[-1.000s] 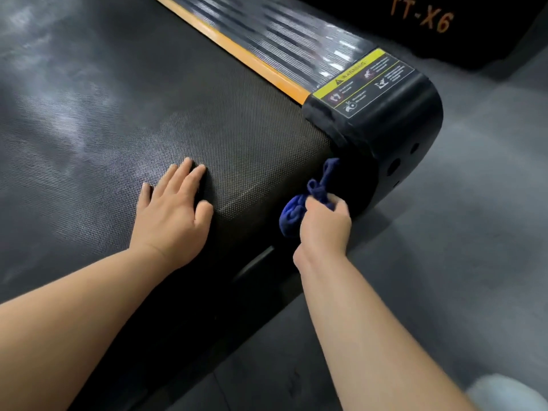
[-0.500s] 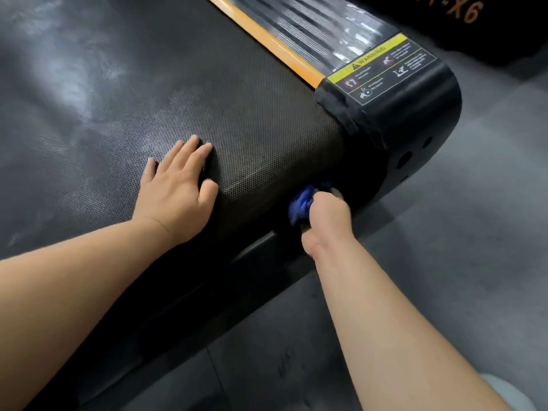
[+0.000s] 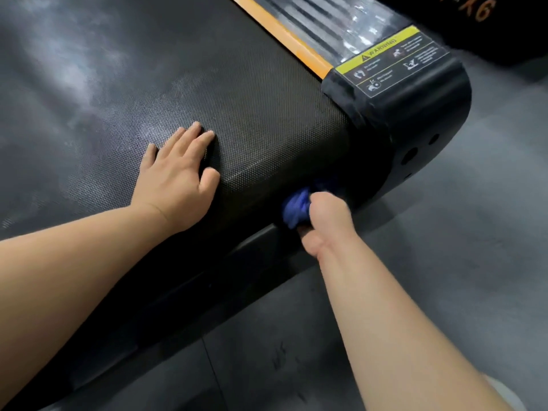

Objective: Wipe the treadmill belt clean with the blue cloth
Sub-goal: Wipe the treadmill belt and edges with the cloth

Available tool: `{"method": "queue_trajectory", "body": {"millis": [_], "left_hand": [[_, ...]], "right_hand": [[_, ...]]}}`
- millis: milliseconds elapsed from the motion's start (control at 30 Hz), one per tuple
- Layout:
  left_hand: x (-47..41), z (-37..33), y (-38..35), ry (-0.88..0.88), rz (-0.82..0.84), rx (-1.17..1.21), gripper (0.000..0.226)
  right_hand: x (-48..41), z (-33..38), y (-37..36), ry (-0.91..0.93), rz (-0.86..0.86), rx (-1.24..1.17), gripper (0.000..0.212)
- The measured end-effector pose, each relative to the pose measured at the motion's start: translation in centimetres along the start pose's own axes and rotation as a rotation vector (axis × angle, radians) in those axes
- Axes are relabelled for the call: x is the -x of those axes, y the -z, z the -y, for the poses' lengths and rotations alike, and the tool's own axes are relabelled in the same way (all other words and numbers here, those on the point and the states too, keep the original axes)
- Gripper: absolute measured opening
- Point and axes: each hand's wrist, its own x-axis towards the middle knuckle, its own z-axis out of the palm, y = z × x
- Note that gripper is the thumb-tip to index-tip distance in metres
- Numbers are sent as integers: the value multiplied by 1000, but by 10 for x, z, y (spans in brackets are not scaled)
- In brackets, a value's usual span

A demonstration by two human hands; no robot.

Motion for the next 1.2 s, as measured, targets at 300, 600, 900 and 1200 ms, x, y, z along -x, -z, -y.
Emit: {"method": "queue_trajectory", "body": {"millis": [300, 600, 900, 1200], "left_hand": [[0, -2, 1, -4, -2, -3, 69], [0, 0, -2, -7, -9, 11, 69], [1, 2, 2, -24, -138, 203, 60], [1, 3, 2, 13, -184, 277, 54]], "right_hand": [[0, 25, 10, 219, -207, -43, 26], [22, -19, -1, 759, -327, 187, 21], [31, -47, -44, 1457, -201, 747, 36], [18, -25, -31, 1364, -409, 662, 32]]}}
